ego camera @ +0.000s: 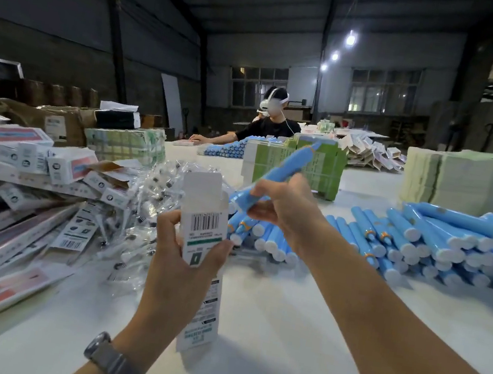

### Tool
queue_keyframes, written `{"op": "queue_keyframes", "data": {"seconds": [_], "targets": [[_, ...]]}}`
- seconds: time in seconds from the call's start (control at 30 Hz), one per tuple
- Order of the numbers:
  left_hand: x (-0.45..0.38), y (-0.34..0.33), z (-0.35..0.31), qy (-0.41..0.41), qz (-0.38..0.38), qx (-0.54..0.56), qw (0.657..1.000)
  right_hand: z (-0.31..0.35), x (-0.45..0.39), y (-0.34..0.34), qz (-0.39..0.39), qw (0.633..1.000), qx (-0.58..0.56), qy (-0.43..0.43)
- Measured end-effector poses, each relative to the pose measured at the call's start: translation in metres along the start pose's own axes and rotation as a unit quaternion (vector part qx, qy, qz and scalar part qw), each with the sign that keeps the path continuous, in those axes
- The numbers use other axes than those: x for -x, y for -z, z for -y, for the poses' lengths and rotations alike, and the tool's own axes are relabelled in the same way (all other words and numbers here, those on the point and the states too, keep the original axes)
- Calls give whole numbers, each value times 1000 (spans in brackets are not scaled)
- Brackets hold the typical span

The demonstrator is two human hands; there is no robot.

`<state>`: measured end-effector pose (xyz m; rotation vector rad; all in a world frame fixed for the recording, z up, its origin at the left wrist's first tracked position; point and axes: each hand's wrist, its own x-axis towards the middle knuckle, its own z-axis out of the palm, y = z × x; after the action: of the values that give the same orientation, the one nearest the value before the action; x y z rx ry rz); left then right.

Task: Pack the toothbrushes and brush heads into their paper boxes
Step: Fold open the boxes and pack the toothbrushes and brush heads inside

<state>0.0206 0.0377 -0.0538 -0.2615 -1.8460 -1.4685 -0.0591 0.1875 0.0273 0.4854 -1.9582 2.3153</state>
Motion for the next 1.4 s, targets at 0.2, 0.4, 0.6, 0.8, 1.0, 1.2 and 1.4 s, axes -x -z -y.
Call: {"op": "queue_keyframes", "data": {"seconds": [0.2, 0.4, 0.6, 0.8, 1.0, 1.2, 1.4], "targets": [[-3, 7, 4, -43, -31, -73, 996, 44, 37, -33, 9, 986, 26, 164], [-2, 8, 4, -43, -32, -77, 996, 38, 49, -48, 0, 919, 333, 211], [-3, 7, 8, -71, -25, -93, 993, 24, 43, -46, 69, 927, 321, 183], [-7, 18, 14, -78, -71, -155, 982, 1, 34, -49, 65, 970, 129, 193], [-23, 43, 24, -12, -172, -154, 973, -52, 16, -45, 89, 925, 338, 147], [-22, 39, 30, -31, -158, -170, 972, -101, 15, -53, 267, 731, 623, 80], [-17, 31, 27, -60, -136, -155, 977, -101, 18, -51, 189, 747, 626, 117]]}}
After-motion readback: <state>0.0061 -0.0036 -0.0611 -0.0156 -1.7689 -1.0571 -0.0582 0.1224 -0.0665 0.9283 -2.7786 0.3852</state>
